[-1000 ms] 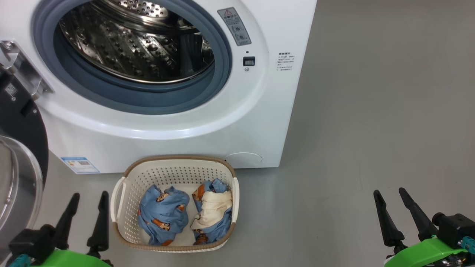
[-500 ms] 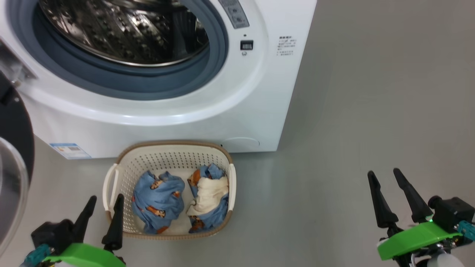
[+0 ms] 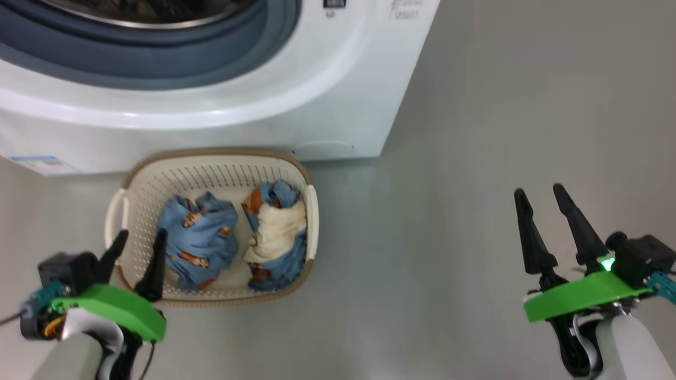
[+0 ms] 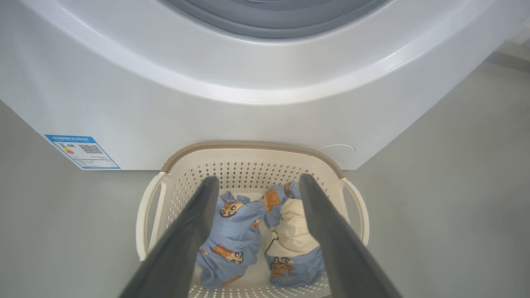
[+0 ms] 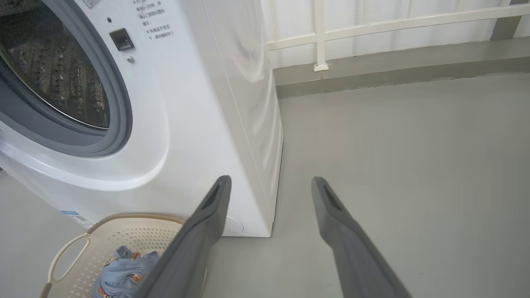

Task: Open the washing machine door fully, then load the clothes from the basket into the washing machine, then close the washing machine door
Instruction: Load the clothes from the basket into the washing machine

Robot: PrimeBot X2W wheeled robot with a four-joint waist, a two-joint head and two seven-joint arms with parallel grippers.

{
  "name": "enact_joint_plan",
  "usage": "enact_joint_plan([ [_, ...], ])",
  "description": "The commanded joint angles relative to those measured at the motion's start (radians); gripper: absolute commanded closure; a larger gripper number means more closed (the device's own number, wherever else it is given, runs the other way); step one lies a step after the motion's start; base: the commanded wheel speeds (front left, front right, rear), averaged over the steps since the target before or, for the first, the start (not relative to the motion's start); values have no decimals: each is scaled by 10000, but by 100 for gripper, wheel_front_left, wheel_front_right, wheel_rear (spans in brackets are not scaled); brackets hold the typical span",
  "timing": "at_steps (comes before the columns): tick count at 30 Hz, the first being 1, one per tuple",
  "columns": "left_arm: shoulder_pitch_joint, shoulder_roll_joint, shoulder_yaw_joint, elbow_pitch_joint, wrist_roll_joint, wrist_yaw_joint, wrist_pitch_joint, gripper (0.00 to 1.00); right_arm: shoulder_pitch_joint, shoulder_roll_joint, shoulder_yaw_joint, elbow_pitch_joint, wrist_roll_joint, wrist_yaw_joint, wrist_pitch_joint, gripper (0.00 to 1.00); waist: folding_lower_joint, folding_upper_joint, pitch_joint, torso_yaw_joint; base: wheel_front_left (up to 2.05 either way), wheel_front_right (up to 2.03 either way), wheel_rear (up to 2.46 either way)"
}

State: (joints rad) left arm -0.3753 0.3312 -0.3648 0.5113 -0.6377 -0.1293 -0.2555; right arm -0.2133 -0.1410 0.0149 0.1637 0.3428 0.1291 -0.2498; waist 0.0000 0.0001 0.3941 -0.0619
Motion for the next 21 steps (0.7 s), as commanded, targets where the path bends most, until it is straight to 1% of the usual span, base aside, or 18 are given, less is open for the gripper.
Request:
enact_joint_plan([
  [1, -362, 436, 210, 23, -90, -13, -63, 0, -157, 39, 203, -282, -144, 16, -120, 0, 0, -1, 869, -322, 0, 0, 0],
  [12, -2026, 984, -1002, 1611, -918, -13, -63, 0, -827, 438, 331, -571, -301, 16, -120, 0, 0, -1, 2159, -795, 0, 0, 0],
  [21, -3180, 1469, -2437, 2975, -1797, -13, -63, 0, -1053, 659, 474, -765, -405, 16, -120, 0, 0, -1, 2998, -1123, 0, 0, 0],
])
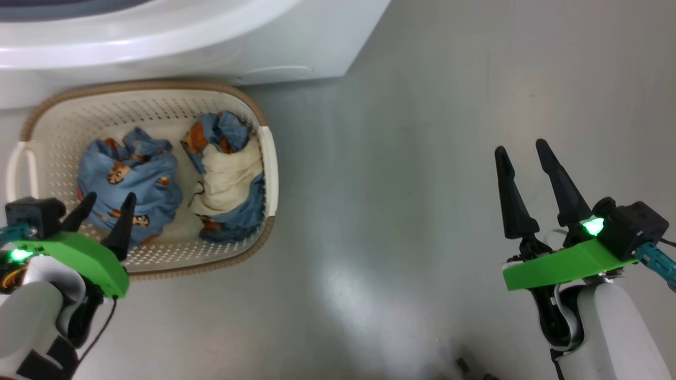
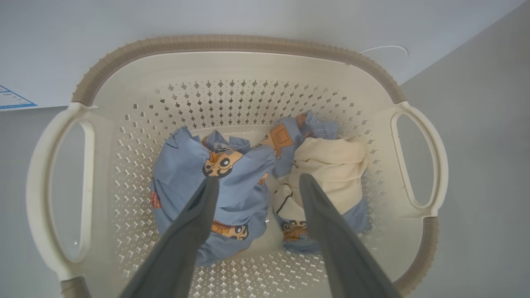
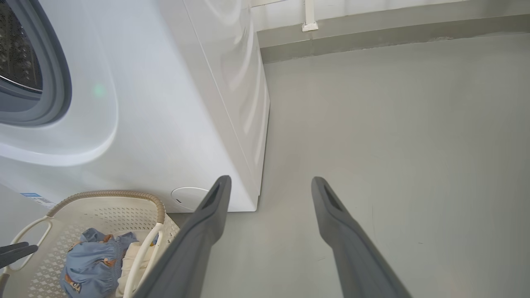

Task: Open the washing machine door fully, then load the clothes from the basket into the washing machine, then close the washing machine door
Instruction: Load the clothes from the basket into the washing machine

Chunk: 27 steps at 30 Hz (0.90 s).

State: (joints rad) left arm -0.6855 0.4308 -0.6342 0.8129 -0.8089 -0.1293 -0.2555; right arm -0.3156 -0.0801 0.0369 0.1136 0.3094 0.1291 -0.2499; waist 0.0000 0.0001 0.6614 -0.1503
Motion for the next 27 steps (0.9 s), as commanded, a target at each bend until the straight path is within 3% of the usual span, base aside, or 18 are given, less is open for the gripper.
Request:
enact_joint_plan([
  [1, -217, 527, 56, 134, -183, -13, -63, 0, -53, 69, 279, -286, -76, 16, -118, 0, 0, -1, 406, -277, 0, 0, 0],
  [13, -1748, 1119, -1914, 1556, -1557, -13, 231, 0, -276, 254, 590, -478, -84, 16, -118, 0, 0, -1, 1285, -681, 0, 0, 0],
  [27, -2859, 1422, -3363, 2353, -2596, -13, 643, 0, -300, 292, 935, -734, -160, 16, -118, 0, 0, -1, 1787, -994, 0, 0, 0],
])
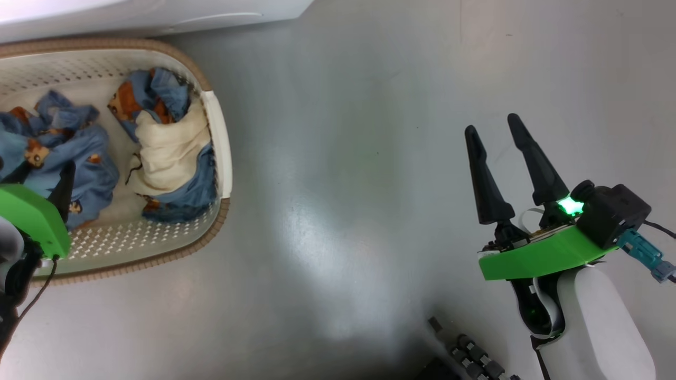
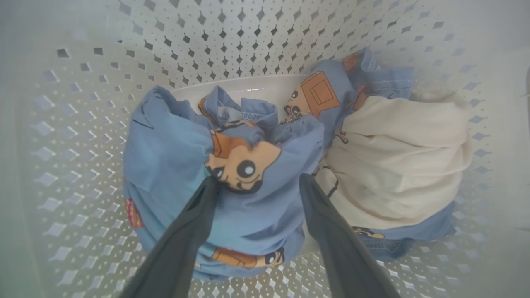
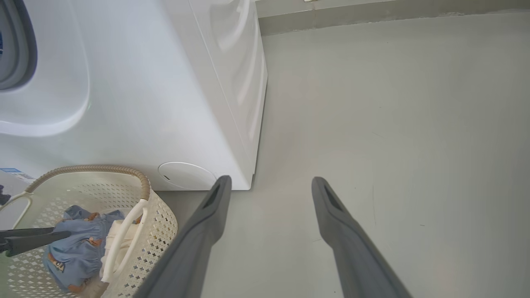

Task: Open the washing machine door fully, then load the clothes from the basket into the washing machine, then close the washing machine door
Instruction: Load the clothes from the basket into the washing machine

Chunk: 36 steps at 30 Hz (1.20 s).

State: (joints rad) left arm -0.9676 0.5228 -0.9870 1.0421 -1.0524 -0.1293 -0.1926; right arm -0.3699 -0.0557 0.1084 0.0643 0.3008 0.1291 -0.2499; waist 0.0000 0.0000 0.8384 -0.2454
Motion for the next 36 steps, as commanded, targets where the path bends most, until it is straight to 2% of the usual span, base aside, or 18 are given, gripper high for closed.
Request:
enact_joint_plan([
  [1, -49, 507, 67, 102, -232, -13, 77, 0, 259, 50, 257, -245, -73, 16, -118, 0, 0, 0, 15, -76, 0, 0, 0],
  [5, -105, 520, -226, 280, -525, -13, 226, 2, 279, 52, 425, -263, -6, 16, -118, 0, 0, 0, 16, -194, 0, 0, 0],
  [6, -113, 521, -299, 310, -584, -13, 239, 42, 292, 52, 455, -270, 3, 16, -118, 0, 0, 0, 3, -209, 0, 0, 0],
  [7, -117, 517, -361, 338, -651, -13, 239, 66, 308, 52, 479, -276, 3, 16, -118, 0, 0, 0, -13, -219, 0, 0, 0],
  [8, -119, 500, -425, 345, -719, -13, 238, 85, 325, 53, 492, -285, -4, 16, -118, 0, 0, 0, -33, -226, 0, 0, 0],
  [9, -120, 481, -486, 351, -782, -13, 219, 100, 341, 53, 491, -293, -9, 16, -118, 0, 0, 0, -64, -229, 0, 0, 0],
  [18, -17, 254, -898, 309, -1412, -13, -114, 100, 389, 54, 327, -213, -6, 16, -118, 0, 0, 0, -506, 9, 0, 0, 0],
  [24, 204, 70, -675, 126, -2004, -13, -575, 100, 328, 54, 192, 39, -1, 16, -118, 0, 0, 0, -1152, 362, 0, 0, 0],
  [28, 501, -17, -570, -162, -2031, -14, -678, 100, 328, 20, 99, 272, 0, 16, -118, 0, 0, 0, -1708, 637, 0, 0, 0],
  [36, 1369, -224, 1089, -1030, -893, -14, -689, 100, 535, -346, -52, 693, 102, 16, -118, 0, 0, 0, -2847, 1266, 0, 0, 0],
])
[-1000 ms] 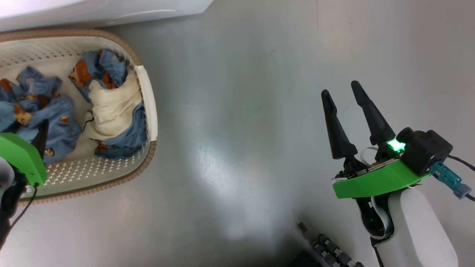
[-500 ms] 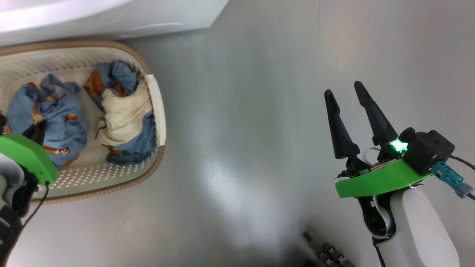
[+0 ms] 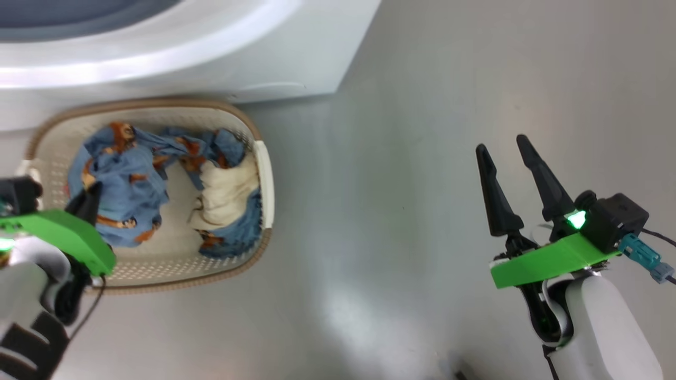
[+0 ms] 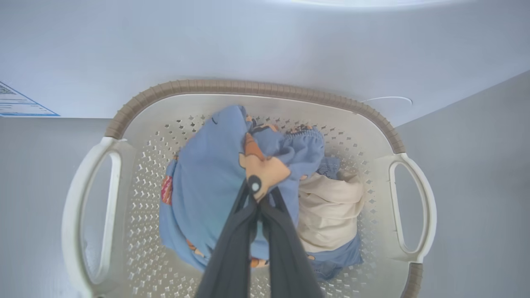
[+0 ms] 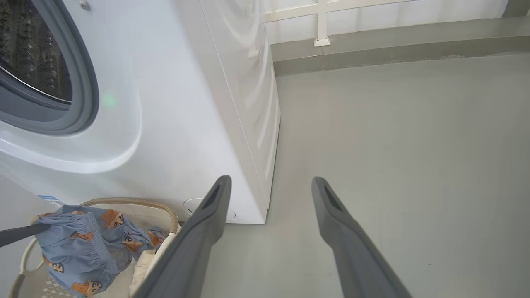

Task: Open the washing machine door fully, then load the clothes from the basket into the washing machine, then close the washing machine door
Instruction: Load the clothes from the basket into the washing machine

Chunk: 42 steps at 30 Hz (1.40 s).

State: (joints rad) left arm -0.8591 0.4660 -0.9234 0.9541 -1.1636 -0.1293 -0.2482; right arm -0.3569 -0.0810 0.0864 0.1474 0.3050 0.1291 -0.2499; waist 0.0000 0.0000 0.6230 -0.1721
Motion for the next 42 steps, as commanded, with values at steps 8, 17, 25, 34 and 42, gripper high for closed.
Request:
enact_joint_plan([
  [8, 1443, 3, 2194, -1075, 1706, -14, -134, 100, 709, -465, 58, 174, 172, 16, -118, 0, 0, 0, -1593, 1053, 0, 0, 0],
  [17, 3017, -458, 4262, -2517, 3606, -14, -135, 100, 1286, -819, -99, 442, 349, 16, -118, 0, 0, 0, -2711, 1480, 0, 0, 0],
  [25, 4294, -800, 5689, -4088, 4870, -14, -135, 100, 1838, -990, -306, 492, 492, 16, -118, 0, 0, 0, -3424, 1733, 0, 0, 0],
  [34, 5841, -1136, 7062, -5846, 5860, -14, -135, 100, 2448, -1141, -505, 496, 640, 16, -118, 0, 0, 0, -4115, 1894, 0, 0, 0],
  [42, 7226, -1437, 8118, -7406, 6476, -14, -135, 100, 2936, -1206, -716, 463, 710, 16, -118, 0, 0, 0, -4604, 2002, 0, 0, 0],
])
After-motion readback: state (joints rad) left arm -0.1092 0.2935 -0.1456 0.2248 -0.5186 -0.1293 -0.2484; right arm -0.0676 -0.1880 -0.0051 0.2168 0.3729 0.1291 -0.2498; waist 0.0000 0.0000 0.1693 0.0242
